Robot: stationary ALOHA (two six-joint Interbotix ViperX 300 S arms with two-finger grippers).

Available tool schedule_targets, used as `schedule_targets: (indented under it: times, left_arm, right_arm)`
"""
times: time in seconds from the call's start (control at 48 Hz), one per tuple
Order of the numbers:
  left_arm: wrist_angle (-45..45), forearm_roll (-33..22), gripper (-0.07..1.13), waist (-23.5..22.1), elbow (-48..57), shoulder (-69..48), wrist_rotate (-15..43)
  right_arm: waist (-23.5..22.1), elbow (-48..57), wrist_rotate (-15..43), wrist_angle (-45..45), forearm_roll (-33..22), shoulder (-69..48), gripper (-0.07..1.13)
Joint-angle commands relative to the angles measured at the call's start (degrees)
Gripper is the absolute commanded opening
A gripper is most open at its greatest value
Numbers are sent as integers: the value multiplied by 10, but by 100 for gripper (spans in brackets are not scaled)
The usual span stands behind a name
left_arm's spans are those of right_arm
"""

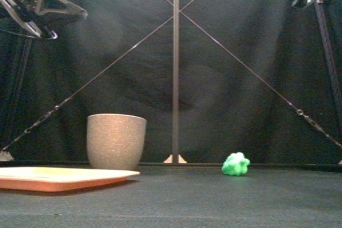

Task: Pick the red chile then place it in the grey bowl
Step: Drop red chile in the grey bowl and return to neutral

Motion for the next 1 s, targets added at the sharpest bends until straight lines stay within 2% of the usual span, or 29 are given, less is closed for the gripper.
schedule_targets:
  times: [0.021, 0.146, 0.479, 1.0]
  left_arm:
    - [-3, 1, -3, 2, -9, -1, 0]
    - [-4, 2, -3, 2, -9, -5, 1]
    - [-5, 4, -3, 3, -9, -21, 1]
    - [-4, 5, -3, 2, -7, -21, 0]
  right_arm:
    - [1, 11, 1, 18, 18, -4, 86]
    - [-4, 20, -1, 43, 32, -6, 86]
    - [-64, 27, 0, 89, 32, -43, 86]
    - [-68, 33, -1, 90, 29, -54, 86]
